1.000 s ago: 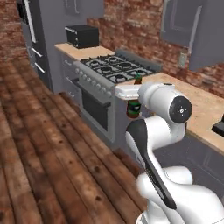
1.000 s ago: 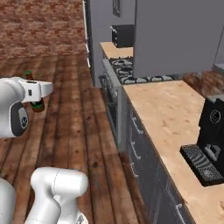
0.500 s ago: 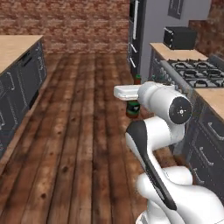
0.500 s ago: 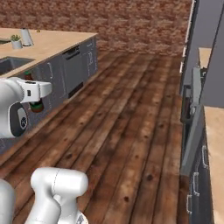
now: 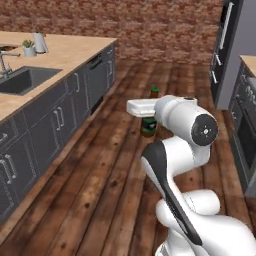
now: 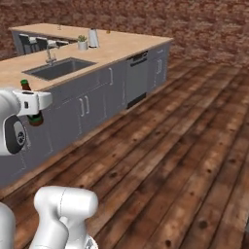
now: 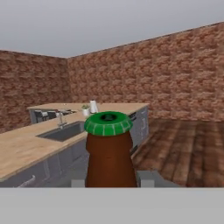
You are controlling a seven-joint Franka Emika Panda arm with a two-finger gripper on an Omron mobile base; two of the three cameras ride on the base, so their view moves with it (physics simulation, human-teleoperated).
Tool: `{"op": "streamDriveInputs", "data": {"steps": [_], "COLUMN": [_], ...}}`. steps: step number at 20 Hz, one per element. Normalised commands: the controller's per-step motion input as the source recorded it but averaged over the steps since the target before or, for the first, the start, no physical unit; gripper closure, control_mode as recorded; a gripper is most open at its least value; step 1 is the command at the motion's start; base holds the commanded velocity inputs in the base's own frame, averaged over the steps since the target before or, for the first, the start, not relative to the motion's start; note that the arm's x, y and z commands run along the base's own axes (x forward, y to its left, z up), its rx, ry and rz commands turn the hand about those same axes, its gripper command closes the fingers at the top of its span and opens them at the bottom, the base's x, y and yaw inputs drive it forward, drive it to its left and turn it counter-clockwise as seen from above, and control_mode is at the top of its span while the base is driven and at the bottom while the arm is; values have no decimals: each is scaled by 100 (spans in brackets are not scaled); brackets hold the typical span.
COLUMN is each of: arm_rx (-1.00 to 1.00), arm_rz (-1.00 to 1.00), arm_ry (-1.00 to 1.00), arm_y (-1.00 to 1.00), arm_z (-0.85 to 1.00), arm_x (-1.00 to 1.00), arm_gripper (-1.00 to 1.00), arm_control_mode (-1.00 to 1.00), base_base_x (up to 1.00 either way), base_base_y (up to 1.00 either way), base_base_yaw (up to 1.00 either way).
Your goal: Open the cabinet directly in front. Then move the beer and the mug to the dining counter with the candle on it.
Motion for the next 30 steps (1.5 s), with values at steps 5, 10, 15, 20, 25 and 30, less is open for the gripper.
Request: {"op": "streamDriveInputs", "data": {"steps": [5,10,15,20,25,30], "arm_rx": [0,0,0,0,0,0], "arm_rz": [0,0,0,0,0,0], "arm_ry": [0,0,0,0,0,0], "arm_y": [0,0,0,0,0,0], "arm_z": [0,0,0,0,0,0], "arm_x": [0,0,0,0,0,0], "arm_gripper": [100,100,100,100,100,100], "arm_control_mode": [100,100,100,100,100,100], "base_base_x": [100,100,100,100,100,100], "base_base_y": [0,0,-9,-19,-34,-22], "base_base_yaw": [16,12,11,7,-2,-10]}}
